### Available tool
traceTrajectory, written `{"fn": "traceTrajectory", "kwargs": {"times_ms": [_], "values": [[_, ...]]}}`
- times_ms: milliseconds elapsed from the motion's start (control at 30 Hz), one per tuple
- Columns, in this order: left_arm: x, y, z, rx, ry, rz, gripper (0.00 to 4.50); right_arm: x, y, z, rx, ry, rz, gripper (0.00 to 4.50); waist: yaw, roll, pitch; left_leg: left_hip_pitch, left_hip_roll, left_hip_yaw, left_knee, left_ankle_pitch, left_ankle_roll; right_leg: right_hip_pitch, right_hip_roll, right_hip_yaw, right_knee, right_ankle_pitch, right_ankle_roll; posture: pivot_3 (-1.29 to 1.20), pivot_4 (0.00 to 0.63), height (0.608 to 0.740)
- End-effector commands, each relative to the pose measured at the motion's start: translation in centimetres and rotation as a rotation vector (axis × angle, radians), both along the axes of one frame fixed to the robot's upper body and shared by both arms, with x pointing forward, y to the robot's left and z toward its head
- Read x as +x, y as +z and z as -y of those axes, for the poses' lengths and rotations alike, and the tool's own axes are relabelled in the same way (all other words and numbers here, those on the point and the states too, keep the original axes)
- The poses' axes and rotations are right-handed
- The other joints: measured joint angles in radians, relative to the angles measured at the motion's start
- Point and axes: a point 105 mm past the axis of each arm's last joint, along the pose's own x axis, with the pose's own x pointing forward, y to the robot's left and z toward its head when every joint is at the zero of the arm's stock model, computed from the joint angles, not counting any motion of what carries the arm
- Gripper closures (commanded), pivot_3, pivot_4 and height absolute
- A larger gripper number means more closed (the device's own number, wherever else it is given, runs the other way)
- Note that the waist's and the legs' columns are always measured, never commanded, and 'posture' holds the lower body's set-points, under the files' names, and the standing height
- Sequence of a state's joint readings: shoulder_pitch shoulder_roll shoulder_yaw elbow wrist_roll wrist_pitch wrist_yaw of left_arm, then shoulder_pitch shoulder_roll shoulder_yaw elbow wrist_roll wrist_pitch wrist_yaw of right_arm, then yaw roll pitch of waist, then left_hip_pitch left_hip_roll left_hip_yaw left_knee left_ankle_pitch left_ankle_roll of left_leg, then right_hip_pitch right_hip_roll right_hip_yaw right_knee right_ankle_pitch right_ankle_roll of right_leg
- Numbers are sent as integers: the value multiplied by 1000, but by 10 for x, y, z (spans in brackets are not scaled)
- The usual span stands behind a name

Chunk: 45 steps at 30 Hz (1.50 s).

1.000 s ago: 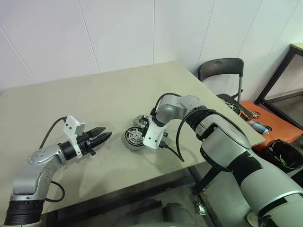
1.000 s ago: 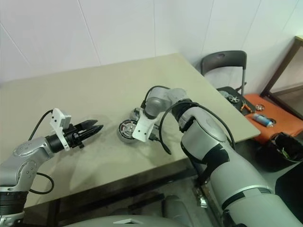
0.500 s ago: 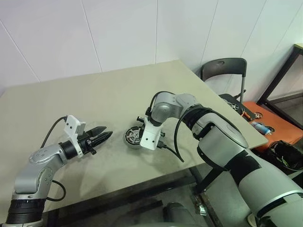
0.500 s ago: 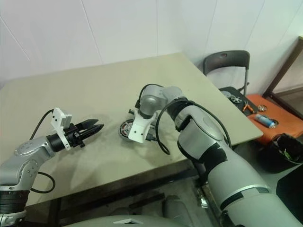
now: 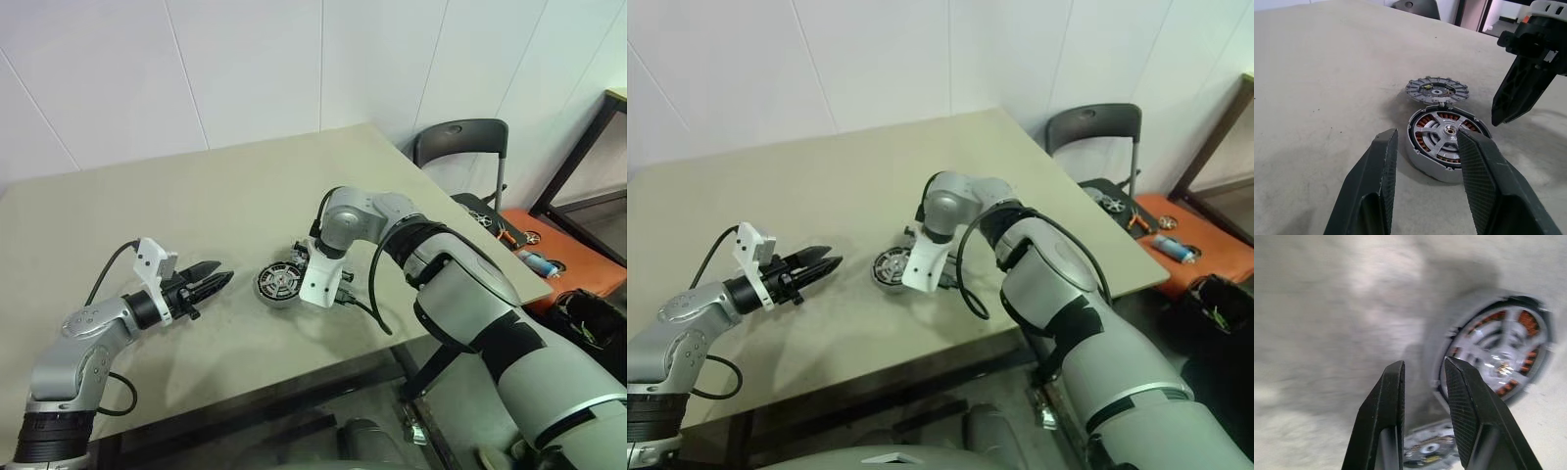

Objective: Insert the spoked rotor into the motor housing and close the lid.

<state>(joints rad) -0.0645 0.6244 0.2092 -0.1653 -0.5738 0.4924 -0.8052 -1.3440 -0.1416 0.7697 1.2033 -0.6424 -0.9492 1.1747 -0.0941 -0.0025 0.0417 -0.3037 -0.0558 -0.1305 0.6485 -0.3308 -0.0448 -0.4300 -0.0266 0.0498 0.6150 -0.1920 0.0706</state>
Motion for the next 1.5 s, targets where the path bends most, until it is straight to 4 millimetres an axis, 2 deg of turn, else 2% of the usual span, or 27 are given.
{"fn": "traceTrajectory", "kwargs": {"times_ms": [33, 333, 633, 733, 800, 833, 967, 1033, 1133, 1233, 1367, 1500], "values": [[1, 11, 1, 21, -17, 44, 2457, 5, 9, -7, 22, 0, 43, 3157, 0, 0, 0, 0, 0, 0, 0, 0, 0, 0, 0, 0, 0, 0, 0, 0, 0, 740], [-2, 12, -2, 25, -5, 46, 2457, 9, -11, 0, 8, -84, 29, 3157, 0, 0, 0, 0, 0, 0, 0, 0, 0, 0, 0, 0, 0, 0, 0, 0, 0, 740], [-5, 11, -5, 30, 8, 44, 2457, 5, -22, -10, 63, -84, 26, 3157, -5, -1, 0, 2, 0, 0, 0, 0, 0, 1, 1, 0, 1, 0, 0, 0, 0, 740], [-5, 11, -5, 29, 9, 42, 2457, 6, -19, -11, 56, -52, 50, 3757, -5, -1, 0, 3, 0, 0, 1, 0, 0, 2, 2, 1, 2, 0, 0, 0, 0, 740], [-4, 11, -4, 27, 9, 44, 2457, 7, -14, -20, 90, -79, 49, 4284, -7, -1, -1, 5, 0, -1, 0, 0, 0, 3, 2, 1, 3, 0, -1, 0, 0, 740], [-4, 10, -3, 26, 8, 44, 2457, 7, -13, -23, 98, -91, 47, 4284, -8, -1, 0, 5, 0, -1, 1, 0, 0, 3, 3, 1, 3, 0, -1, 0, 0, 740], [-1, 9, -1, 21, 6, 46, 2457, 0, -6, -34, 135, -139, -45, 4284, -12, -1, 0, 6, 1, -1, 0, 0, 0, 3, 5, 1, 3, 0, -1, 0, 0, 740], [1, 9, 1, 17, 4, 49, 2457, -3, -5, -31, 106, -190, -112, 4284, -8, -1, 0, 6, 1, -1, 0, 0, 0, 3, 5, 1, 3, 0, -2, 0, 0, 740], [5, 8, 5, 8, -5, 51, 2457, -12, -3, -19, 3, -318, -309, 4284, -2, 0, 0, 3, 1, -3, 0, 0, 0, 1, 5, 1, 2, 0, -2, 0, 0, 740], [7, 7, 8, 5, -17, 51, 2457, -21, 2, -18, -7, -414, -467, 4284, 1, 0, 0, 0, 0, -4, 0, 0, 0, 0, 1, -1, 0, 0, -2, 0, 0, 740], [12, 6, 12, 0, -31, 54, 2457, -23, 1, -14, -5, -499, -513, 4284, 4, 0, 0, -2, -1, -5, 0, 0, -1, 0, -2, -1, -1, -1, -1, 0, 0, 740], [17, 7, 16, -5, -42, 65, 2457, -28, -1, -24, 6, -585, -589, 4284, 16, 0, 0, -2, -1, -4, 0, 0, -1, -2, -1, -1, -1, -1, -1, 0, 0, 740]]}}
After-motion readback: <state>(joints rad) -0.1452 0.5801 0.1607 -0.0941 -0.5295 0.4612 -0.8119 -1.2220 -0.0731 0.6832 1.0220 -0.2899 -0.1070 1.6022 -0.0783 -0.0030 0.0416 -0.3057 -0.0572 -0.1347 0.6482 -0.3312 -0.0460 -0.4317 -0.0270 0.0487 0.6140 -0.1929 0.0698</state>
